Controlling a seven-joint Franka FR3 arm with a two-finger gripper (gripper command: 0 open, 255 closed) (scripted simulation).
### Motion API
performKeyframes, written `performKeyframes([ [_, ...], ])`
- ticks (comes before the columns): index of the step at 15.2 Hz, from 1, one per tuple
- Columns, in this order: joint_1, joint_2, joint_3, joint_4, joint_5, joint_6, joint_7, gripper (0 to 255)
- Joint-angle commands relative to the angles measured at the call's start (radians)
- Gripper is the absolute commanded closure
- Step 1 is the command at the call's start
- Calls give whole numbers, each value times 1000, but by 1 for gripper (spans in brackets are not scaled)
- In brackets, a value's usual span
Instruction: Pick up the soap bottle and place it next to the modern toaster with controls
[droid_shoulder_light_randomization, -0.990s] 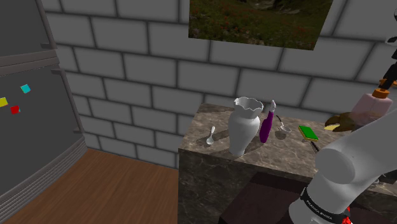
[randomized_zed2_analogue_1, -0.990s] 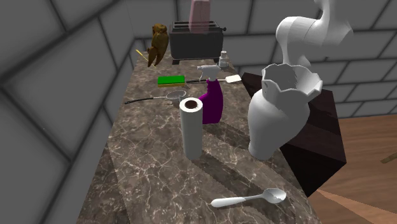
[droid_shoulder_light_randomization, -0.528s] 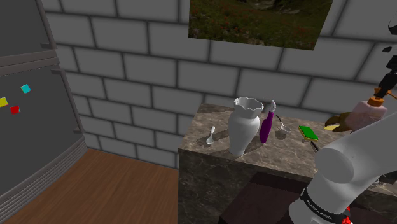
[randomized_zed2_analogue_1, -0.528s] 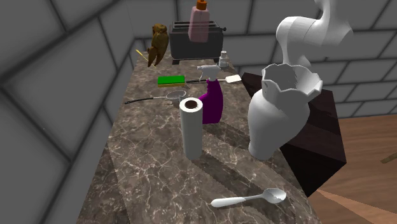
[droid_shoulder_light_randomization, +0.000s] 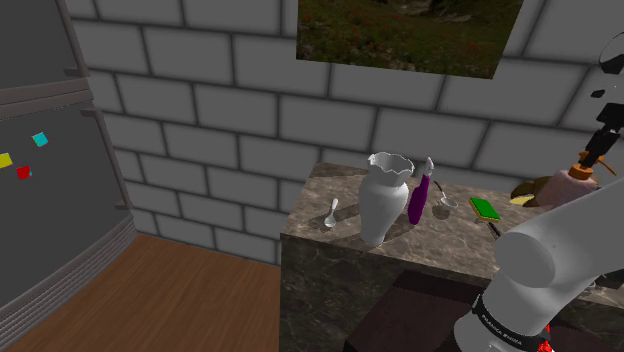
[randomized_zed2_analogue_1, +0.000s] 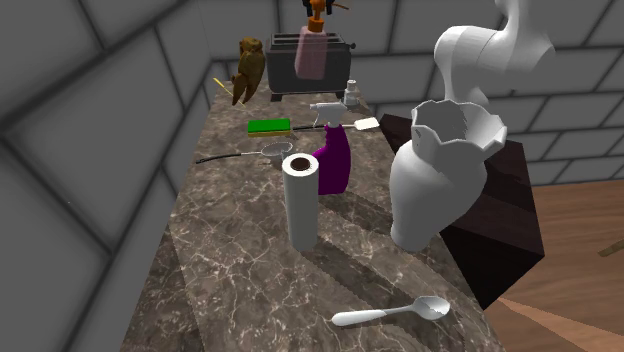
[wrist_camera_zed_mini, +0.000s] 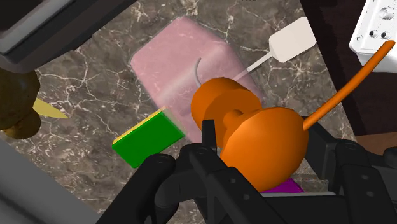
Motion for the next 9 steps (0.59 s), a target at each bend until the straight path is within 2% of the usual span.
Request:
performKeyframes([
  [1,-4,-6,-3,-32,-7,28,2,255],
  [9,-4,-3,-38,-130,-19,133,1,255],
])
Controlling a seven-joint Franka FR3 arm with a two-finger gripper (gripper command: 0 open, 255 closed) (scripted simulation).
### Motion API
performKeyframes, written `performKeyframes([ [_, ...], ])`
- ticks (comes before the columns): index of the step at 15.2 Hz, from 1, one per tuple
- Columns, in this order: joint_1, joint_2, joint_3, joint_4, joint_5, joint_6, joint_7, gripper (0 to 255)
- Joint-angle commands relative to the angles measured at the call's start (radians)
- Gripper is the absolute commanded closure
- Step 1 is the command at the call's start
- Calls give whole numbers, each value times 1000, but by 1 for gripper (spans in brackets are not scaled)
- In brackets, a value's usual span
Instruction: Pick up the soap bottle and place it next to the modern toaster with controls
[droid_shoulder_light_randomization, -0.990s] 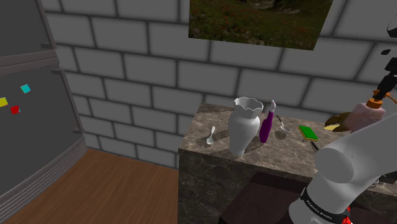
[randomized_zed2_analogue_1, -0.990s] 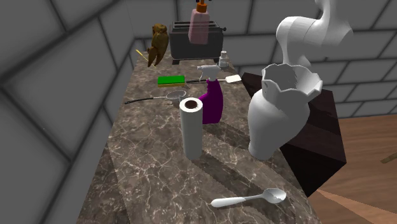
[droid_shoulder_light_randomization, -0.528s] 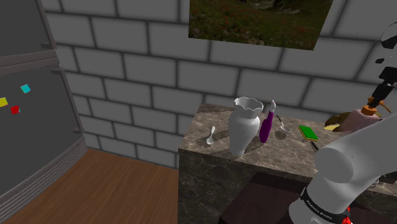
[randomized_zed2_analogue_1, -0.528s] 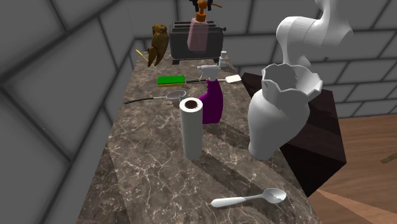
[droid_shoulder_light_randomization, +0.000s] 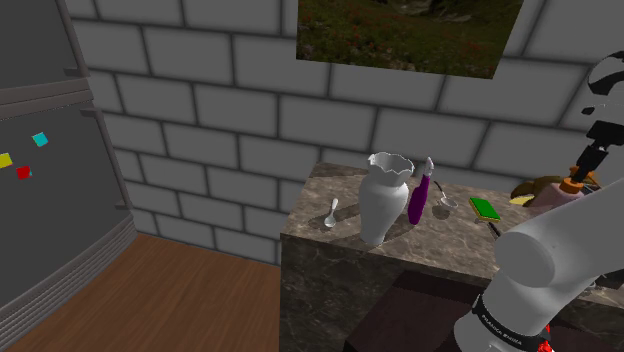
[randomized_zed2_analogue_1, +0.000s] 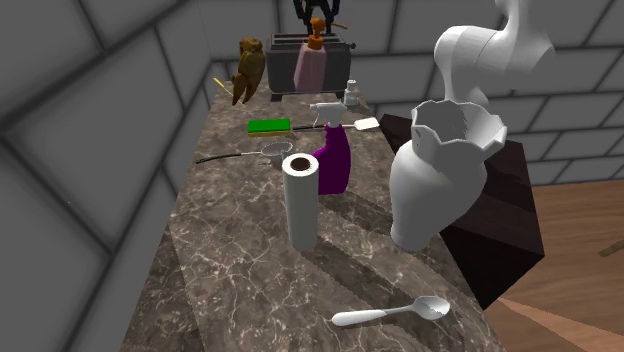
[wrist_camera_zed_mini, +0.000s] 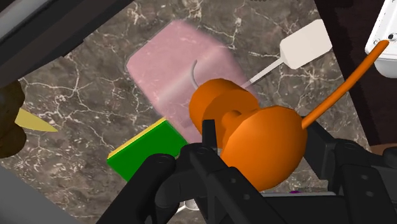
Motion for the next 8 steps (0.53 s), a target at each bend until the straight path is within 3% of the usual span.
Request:
performKeyframes([
  [1,1,2,-8,-25,-3,27,0,255],
  [8,13,22,-54,-99,-6,123,-9,255],
])
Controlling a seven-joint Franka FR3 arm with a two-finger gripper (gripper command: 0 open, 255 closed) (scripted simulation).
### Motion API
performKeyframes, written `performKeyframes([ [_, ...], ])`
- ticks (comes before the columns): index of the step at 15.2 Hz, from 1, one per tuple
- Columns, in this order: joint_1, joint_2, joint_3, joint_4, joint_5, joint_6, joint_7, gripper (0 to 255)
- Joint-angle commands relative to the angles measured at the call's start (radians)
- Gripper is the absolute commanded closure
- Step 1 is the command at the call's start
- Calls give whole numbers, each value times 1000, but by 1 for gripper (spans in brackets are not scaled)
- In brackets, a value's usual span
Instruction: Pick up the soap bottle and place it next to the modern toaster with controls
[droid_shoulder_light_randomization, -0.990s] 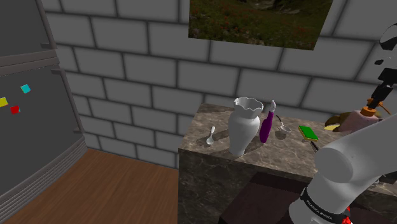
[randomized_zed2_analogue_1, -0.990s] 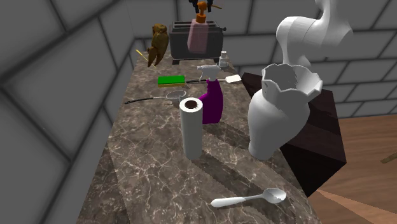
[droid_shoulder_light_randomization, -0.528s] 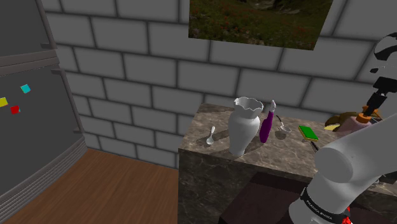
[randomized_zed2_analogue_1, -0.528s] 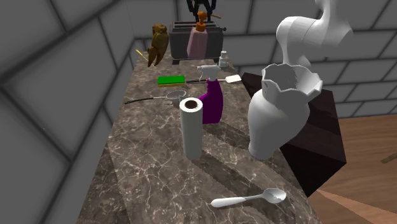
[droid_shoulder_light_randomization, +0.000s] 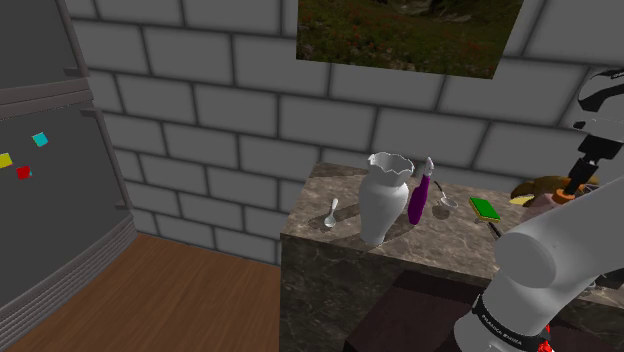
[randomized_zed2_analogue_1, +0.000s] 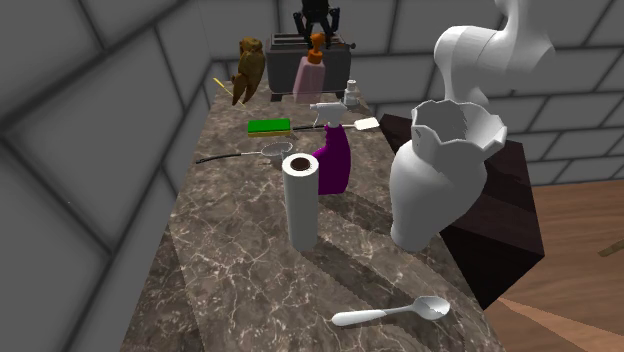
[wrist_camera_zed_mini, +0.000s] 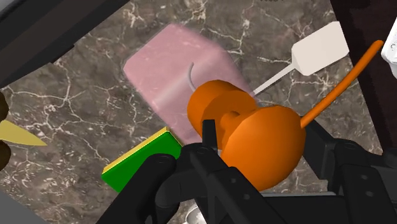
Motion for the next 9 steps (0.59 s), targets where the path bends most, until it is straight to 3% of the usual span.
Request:
performKeyframes([
  [1,6,8,-14,-21,0,30,-2,255],
  [9,27,37,-62,-72,6,107,-16,255],
])
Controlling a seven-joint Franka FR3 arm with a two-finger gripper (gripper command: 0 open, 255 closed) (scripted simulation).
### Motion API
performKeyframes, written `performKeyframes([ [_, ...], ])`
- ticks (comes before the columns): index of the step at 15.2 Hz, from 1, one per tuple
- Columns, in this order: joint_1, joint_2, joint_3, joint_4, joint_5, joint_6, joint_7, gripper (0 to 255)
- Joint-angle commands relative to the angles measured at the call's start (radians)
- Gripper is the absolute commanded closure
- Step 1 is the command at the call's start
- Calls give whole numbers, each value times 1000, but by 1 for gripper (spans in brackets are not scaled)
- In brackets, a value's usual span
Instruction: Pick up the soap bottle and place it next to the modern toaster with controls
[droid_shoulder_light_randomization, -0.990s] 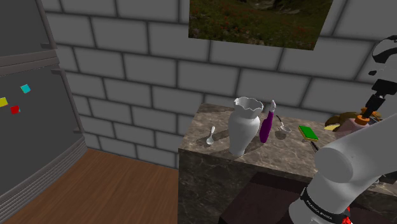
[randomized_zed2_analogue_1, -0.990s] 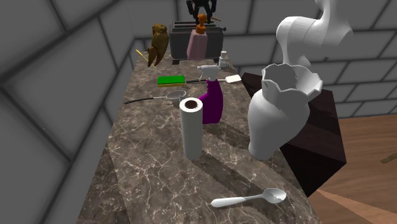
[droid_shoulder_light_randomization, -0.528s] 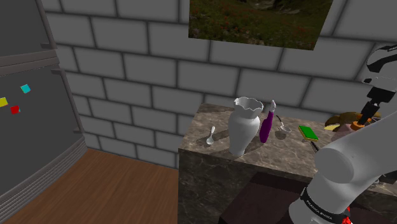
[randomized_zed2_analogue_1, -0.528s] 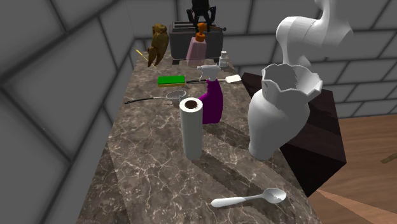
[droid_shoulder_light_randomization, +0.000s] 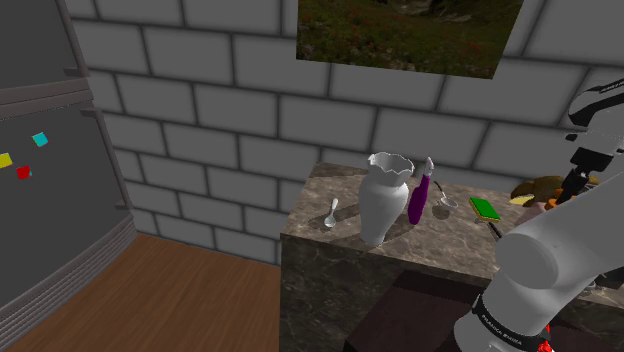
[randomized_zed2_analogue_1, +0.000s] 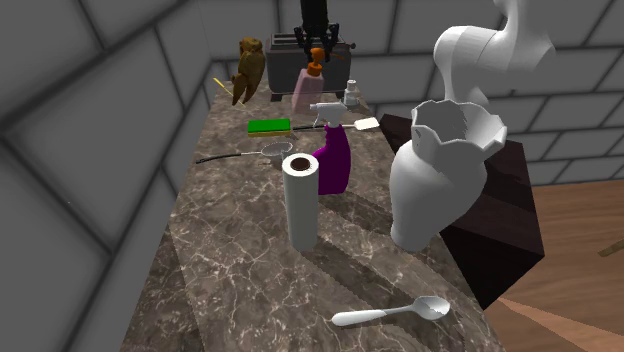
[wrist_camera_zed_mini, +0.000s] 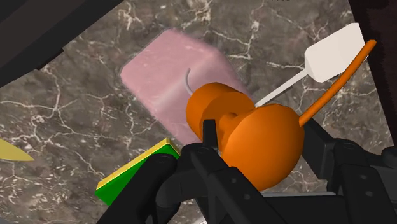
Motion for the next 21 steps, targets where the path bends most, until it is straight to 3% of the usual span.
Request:
performKeyframes([
  [1,2,2,-3,-1,1,3,-1,255],
  [5,2,2,-3,-1,1,3,-1,255],
  [6,2,2,-3,-1,1,3,-1,0],
  [11,2,2,-3,-1,1,3,-1,0],
  [15,-6,-13,40,113,11,-125,-2,0],
  [21,-6,-13,40,113,12,-125,-2,0],
])
